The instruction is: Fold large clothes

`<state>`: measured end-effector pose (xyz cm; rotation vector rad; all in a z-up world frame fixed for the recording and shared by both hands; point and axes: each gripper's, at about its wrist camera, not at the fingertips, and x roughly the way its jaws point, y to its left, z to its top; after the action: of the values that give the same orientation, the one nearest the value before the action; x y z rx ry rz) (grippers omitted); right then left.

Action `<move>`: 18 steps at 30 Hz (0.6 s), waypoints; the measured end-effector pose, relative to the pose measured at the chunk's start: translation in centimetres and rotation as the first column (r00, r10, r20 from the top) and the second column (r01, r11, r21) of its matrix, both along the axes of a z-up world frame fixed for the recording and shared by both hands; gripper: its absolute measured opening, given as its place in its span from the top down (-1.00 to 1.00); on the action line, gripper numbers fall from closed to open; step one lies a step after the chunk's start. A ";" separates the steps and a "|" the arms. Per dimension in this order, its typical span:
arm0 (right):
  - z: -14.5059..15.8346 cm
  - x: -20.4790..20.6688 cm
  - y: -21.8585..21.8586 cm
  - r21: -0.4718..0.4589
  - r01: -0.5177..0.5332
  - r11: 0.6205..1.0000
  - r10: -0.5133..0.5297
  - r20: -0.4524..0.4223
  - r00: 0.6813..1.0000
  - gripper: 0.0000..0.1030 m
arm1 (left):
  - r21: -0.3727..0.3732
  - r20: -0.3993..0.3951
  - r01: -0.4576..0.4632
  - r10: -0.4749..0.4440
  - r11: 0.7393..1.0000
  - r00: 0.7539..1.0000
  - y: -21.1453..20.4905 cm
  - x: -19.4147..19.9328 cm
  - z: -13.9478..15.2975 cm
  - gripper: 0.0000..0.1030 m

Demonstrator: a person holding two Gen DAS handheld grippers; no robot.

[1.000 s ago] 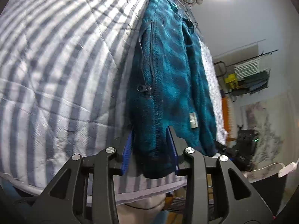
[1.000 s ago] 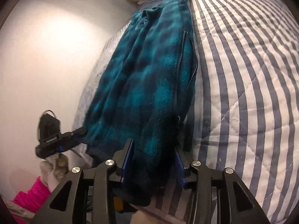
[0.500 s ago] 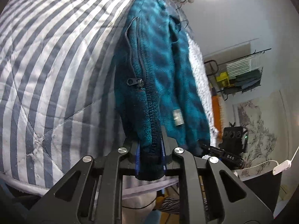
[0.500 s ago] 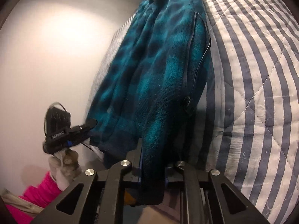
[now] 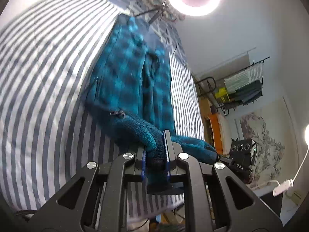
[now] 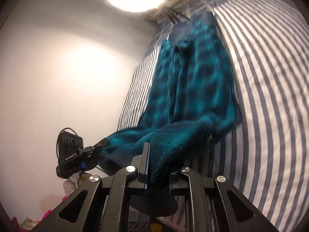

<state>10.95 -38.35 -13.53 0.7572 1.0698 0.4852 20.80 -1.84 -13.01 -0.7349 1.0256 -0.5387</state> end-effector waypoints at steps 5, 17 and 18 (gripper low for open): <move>0.4 4.1 -0.3 -0.083 0.028 0.996 -0.027 0.008 1.000 0.77 | 0.029 0.014 -0.025 0.025 0.999 1.000 -0.9 4.1 -0.2 0.76; -5.1 13.6 -0.9 -0.140 0.077 0.987 -0.089 -0.079 0.993 0.77 | 0.059 -0.054 -0.090 0.094 0.994 0.994 -1.7 12.1 -5.5 0.76; -5.8 14.3 -0.9 -0.143 0.077 0.987 -0.090 -0.088 0.992 0.77 | 0.067 -0.055 -0.091 0.094 0.994 0.994 -1.7 12.4 -6.0 0.76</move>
<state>25.21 -39.25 -19.33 0.7031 1.1426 0.3022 33.22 -3.59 -19.01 -0.7404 1.0528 -0.4042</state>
